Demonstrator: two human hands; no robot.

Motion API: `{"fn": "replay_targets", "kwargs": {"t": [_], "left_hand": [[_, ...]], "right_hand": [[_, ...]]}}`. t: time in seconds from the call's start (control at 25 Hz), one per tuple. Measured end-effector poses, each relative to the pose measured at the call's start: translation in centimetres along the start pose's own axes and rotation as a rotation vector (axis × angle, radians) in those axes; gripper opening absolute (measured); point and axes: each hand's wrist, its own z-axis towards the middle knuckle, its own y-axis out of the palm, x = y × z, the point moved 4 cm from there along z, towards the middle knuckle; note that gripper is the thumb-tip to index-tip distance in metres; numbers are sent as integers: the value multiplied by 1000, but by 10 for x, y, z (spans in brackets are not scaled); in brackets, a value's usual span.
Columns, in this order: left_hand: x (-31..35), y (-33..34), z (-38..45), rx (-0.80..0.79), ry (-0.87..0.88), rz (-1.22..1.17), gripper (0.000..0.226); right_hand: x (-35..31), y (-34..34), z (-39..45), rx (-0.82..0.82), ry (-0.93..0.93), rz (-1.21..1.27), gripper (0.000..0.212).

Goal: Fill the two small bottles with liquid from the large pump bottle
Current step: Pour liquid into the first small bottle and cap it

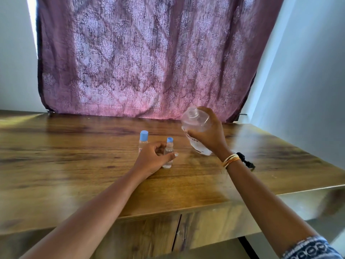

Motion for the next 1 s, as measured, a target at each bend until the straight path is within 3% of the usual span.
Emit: {"fn": "replay_targets", "kwargs": {"t": [0.2,0.32,0.48,0.6,0.84,1.0], "left_hand": [[-8,1,6,-17,0,8,37],[-8,2,6,-24,5,-3,37],[-10,2,8,-36,-5,15,41],[-10,3,6,-60,-19,33,49],[-10,2,5,-86,-34,32,54],[-9,1,5,-81,-34,28,52]], "right_hand": [[32,-11,32,-47,266,409,78],[42,-4,45,-102,363,535,67],[49,-2,55,-184,418,620,47],[61,-2,61,-230,456,705,54],[70,1,74,-413,428,701,48],[69,4,74,-398,433,664,61]]}}
